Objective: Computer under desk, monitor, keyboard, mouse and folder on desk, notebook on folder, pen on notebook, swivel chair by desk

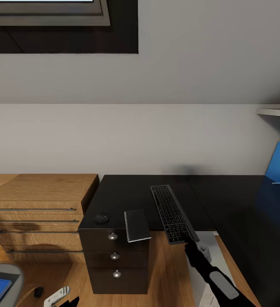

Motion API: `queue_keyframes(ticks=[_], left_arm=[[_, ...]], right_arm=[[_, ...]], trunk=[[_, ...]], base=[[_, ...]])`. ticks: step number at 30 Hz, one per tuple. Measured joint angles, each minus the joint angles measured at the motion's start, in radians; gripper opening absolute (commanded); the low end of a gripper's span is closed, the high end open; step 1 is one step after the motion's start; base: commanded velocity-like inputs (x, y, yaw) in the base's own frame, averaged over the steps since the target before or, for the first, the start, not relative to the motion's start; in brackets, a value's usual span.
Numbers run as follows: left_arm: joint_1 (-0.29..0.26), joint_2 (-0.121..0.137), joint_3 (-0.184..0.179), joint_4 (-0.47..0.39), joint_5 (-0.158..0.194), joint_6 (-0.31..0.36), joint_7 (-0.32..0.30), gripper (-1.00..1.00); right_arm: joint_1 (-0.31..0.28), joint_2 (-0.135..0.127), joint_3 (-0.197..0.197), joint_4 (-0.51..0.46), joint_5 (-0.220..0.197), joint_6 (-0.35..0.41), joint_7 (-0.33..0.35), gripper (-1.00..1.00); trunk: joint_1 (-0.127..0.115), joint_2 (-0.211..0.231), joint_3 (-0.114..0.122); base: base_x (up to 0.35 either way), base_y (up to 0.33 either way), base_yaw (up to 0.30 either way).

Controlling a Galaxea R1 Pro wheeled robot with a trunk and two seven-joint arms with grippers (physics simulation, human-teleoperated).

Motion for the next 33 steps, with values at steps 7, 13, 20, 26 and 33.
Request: queue_keyframes(ticks=[7,13,20,26,33], left_arm=[[0.000,0.000,0.000,0.000,0.000,0.000,0.000,1.00],[0.000,0.000,-0.001,0.000,0.000,0.000,0.000,1.00],[0.000,0.000,-0.001,0.000,0.000,0.000,0.000,1.00],[0.000,0.000,-0.001,0.000,0.000,0.000,0.000,1.00],[0.000,0.000,-0.002,0.000,0.001,0.000,0.000,1.00]], right_arm=[[0.000,-0.001,0.000,0.001,-0.050,0.017,0.000,1.00],[0.000,-0.001,0.000,0.012,-0.059,0.019,0.000,1.00],[0.000,0.000,0.000,0.024,-0.064,0.020,0.001,1.00],[0.000,0.001,0.000,0.026,-0.066,0.020,0.001,1.00],[0.000,0.003,0.000,0.027,-0.067,0.024,0.001,1.00]], trunk=[[0.000,0.000,0.000],[0.000,0.000,0.000],[0.000,0.000,0.000],[0.000,0.000,0.000],[0.000,0.000,0.000]], base=[[0.000,0.000,0.000],[0.000,0.000,0.000],[0.000,0.000,0.000],[0.000,0.000,0.000],[0.000,0.000,0.000]])
